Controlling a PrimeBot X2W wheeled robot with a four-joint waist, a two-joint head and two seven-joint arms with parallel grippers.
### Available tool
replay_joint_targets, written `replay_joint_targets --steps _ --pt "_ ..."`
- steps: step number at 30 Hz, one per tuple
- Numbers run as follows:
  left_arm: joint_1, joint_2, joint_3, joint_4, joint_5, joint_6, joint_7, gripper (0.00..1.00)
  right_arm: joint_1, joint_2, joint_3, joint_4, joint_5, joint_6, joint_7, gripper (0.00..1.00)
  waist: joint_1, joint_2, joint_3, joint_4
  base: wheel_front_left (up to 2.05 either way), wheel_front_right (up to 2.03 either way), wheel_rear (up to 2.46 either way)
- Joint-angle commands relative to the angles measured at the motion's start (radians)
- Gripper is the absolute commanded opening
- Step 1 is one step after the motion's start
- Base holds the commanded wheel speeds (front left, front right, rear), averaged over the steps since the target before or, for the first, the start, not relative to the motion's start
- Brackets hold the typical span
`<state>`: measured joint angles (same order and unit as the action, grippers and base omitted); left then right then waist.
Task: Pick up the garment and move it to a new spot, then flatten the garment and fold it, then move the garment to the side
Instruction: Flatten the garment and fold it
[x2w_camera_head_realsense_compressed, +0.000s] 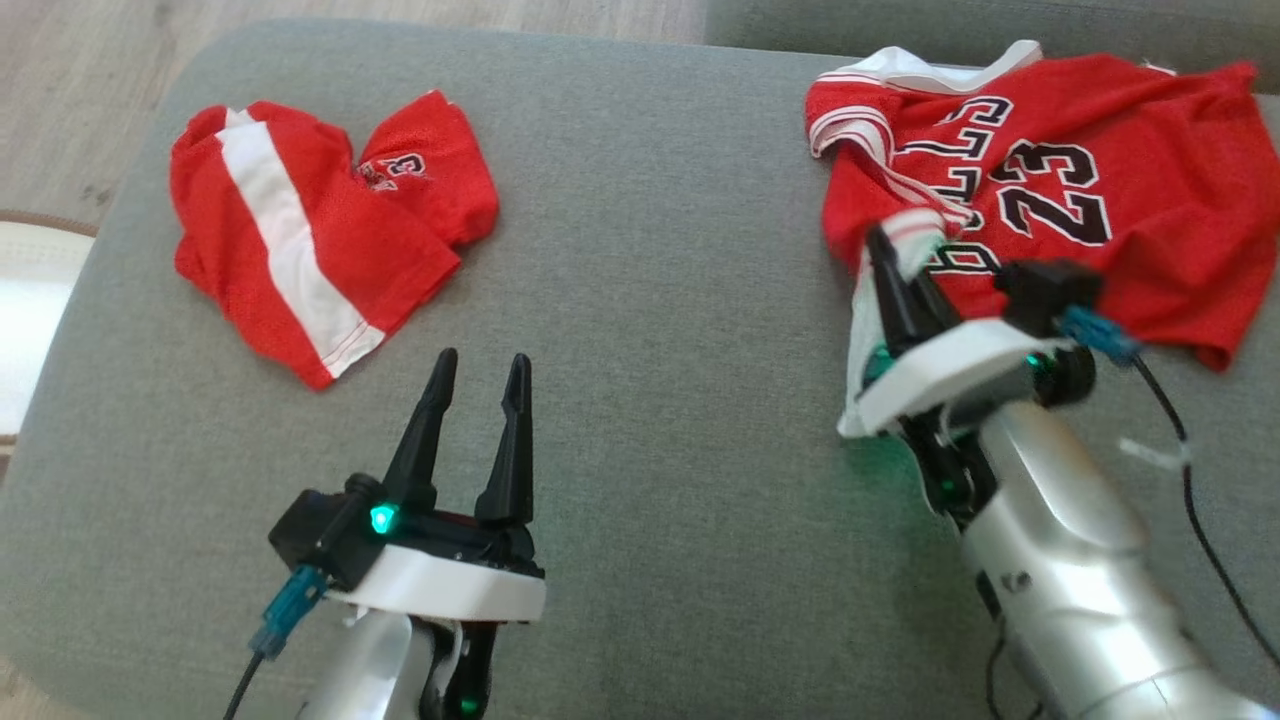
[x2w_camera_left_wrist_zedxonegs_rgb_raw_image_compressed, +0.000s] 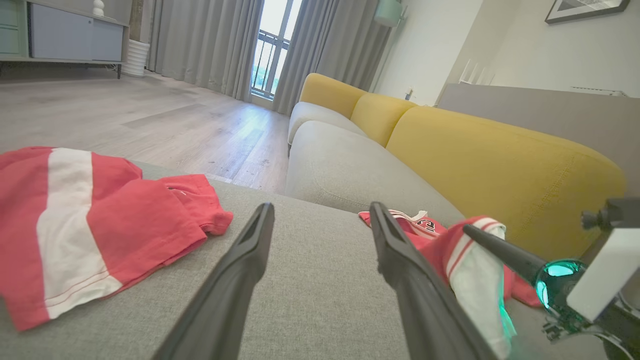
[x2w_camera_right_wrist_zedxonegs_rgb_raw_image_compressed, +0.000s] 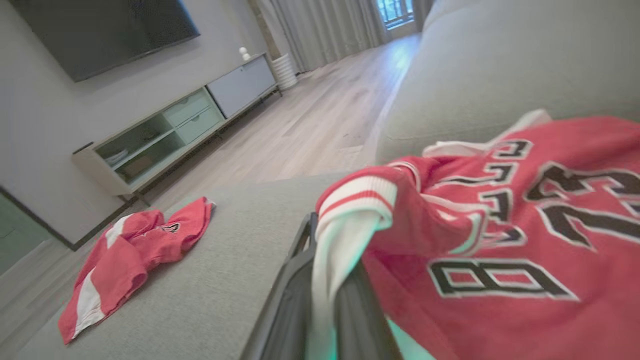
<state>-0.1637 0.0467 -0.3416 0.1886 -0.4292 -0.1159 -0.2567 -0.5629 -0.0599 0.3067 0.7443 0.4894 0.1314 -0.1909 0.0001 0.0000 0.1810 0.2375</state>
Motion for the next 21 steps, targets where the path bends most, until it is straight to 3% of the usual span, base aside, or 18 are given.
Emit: replay_joint_targets --steps 1,12,13,14,21 --pt "-0.044 0.004 0.020 -0.029 -0.011 -0.002 -0.005 1.00 -0.059 0.010 0.057 -0.038 -0.021 -0.001 -0.001 0.00 -0.0001 0.0000 -0.001 0.014 0.00 0.00 0.00" --pt "-0.050 0.004 -0.018 -0.024 -0.034 0.008 -0.005 1.00 -0.210 0.010 0.232 0.050 -0.114 -0.001 0.055 0.00 -0.0001 0.0000 -0.003 0.124 0.00 0.00 0.00" --pt "-0.050 0.004 -0.020 -0.023 -0.036 0.009 -0.005 1.00 -0.222 0.010 0.251 0.060 -0.122 -0.001 0.055 0.29 -0.0001 0.0000 -0.003 0.134 0.00 0.00 0.00" --pt "-0.049 0.004 -0.022 -0.021 -0.036 0.009 -0.005 1.00 -0.231 0.010 0.274 0.070 -0.124 -0.001 0.060 1.00 -0.0001 0.0000 -0.003 0.143 0.00 0.00 0.00" --pt "-0.038 0.004 -0.013 -0.016 -0.034 0.018 -0.005 1.00 -0.247 0.010 0.398 0.133 -0.132 -0.001 0.140 1.00 -0.0001 0.0000 -0.008 0.145 0.00 0.00 0.00"
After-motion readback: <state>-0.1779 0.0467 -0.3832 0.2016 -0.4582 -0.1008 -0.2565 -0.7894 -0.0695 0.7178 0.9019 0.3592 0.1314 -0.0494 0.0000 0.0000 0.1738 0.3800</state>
